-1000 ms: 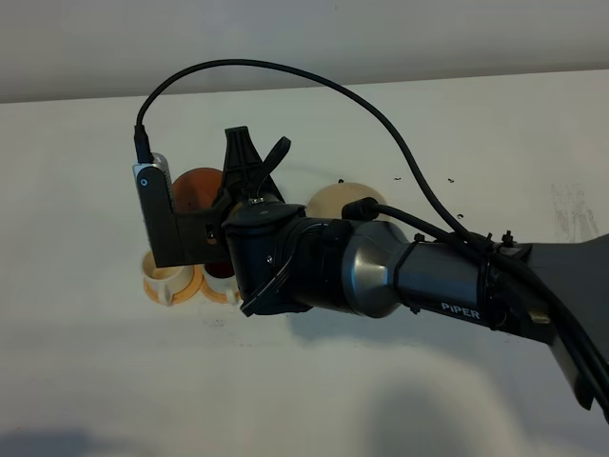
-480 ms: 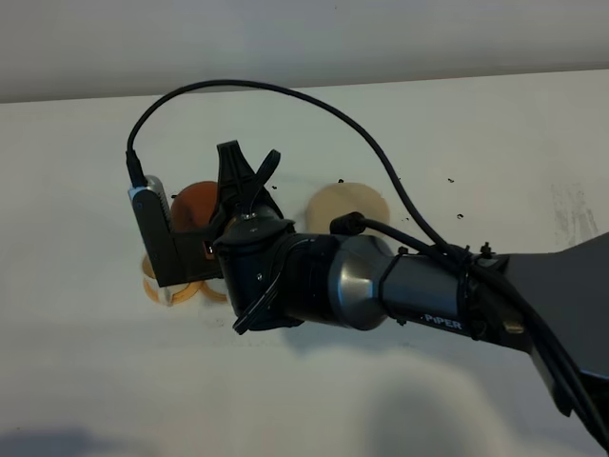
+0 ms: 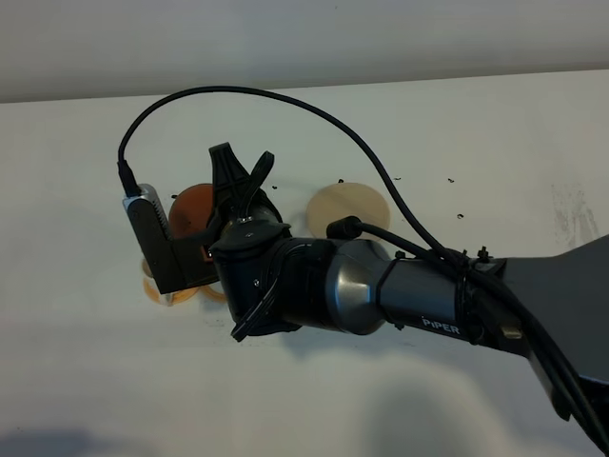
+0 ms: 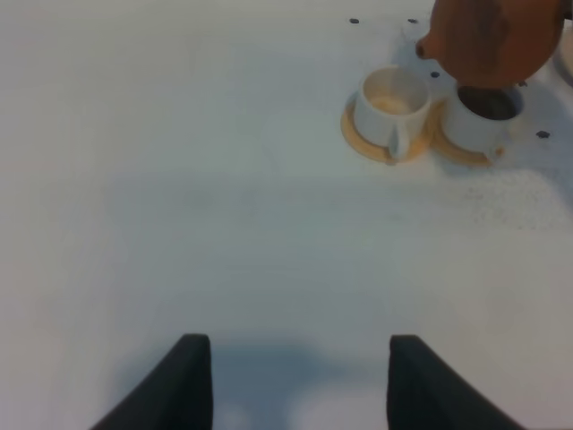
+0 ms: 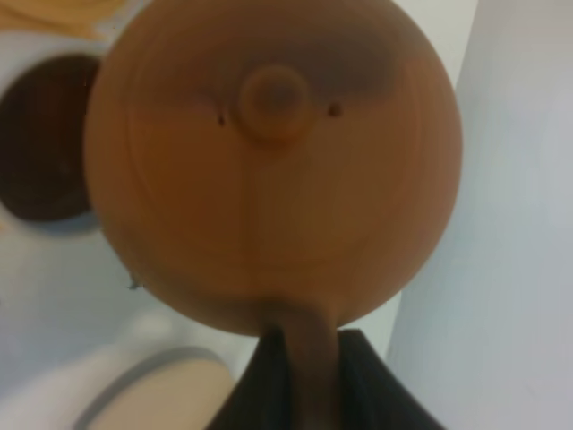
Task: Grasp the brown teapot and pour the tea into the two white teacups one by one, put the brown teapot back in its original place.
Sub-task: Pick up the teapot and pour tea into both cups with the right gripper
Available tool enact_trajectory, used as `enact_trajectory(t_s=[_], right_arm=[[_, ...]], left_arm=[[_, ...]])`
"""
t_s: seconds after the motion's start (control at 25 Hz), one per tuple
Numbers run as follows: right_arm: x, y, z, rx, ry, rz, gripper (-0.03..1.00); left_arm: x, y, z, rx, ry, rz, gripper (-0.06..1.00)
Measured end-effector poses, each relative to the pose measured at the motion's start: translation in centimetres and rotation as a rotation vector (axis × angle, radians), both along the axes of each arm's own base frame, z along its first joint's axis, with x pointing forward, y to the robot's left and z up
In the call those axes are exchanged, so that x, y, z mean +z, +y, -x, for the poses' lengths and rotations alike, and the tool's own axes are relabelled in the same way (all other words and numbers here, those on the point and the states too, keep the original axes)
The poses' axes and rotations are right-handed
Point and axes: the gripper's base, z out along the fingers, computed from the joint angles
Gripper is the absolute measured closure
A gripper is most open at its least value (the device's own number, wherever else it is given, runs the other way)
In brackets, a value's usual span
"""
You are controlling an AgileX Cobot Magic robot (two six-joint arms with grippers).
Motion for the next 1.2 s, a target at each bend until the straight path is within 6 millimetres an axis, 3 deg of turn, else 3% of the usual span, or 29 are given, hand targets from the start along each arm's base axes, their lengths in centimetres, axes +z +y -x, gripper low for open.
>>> enact_trajectory(t_s=[1.2], right_arm=[[0.33, 0.00, -0.18, 0.057, -0.060, 0.084, 0.86]], left_arm=[[0.00, 0.00, 0.00, -0.001, 0.000, -0.001, 0.50]])
